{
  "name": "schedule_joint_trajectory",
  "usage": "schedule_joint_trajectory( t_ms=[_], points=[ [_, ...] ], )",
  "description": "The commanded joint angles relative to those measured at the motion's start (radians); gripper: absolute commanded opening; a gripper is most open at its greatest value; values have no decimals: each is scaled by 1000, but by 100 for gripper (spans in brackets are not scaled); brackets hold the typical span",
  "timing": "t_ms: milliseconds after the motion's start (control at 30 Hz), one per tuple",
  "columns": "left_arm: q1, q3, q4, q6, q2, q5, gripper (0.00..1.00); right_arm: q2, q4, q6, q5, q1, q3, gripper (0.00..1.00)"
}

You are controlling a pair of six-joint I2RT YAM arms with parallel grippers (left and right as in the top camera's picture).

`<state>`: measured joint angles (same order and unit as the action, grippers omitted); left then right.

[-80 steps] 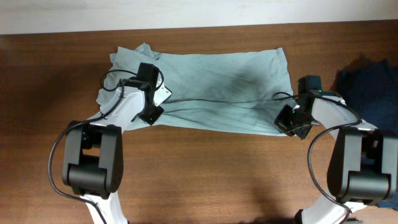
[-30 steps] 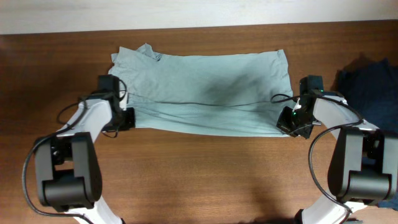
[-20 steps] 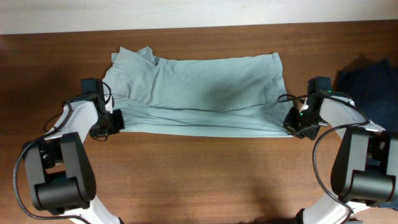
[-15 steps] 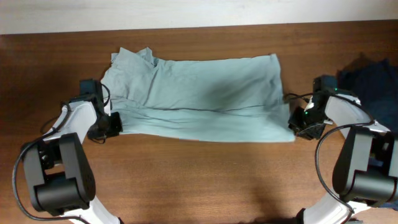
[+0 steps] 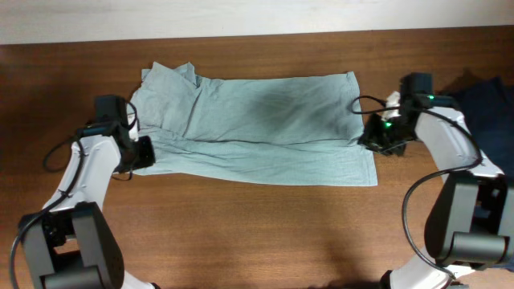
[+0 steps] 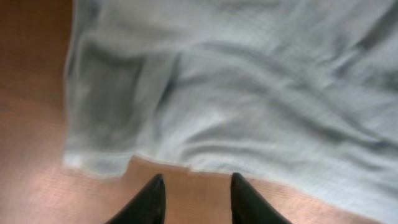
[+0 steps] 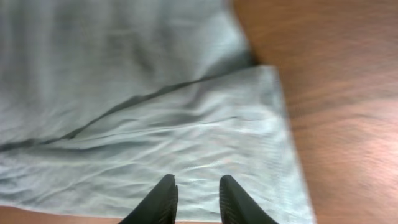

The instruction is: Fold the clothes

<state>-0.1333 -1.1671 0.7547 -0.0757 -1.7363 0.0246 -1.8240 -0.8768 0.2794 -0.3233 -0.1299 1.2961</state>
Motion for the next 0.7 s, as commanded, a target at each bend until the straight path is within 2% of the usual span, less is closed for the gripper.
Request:
schedule_joint_trajectory(
  t_ms=[0,100,233,367,567,600,667],
  points=[
    [40,-1,-95,29,-8,-30,22,-21,24,59,55,66,11,18],
    [62,0,-184,109,-42,-37,14,-67,57,117,104,96,10,13],
    [65,0,-220,118,-100,-37,13,-129,66,166,137,96,10,8],
    [65,0,-228,119,-119,-24,20,-165,82,175,221,95,10,7],
    [65,-8,-216,143,-113,-21,22,-149,82,156,245,69,21,8],
    [65,-14,-204,153,-108,-21,27,-131,76,113,214,60,30,8],
    [65,-65,-150,157,-77,-21,45,-64,61,30,142,42,54,13]
  ],
)
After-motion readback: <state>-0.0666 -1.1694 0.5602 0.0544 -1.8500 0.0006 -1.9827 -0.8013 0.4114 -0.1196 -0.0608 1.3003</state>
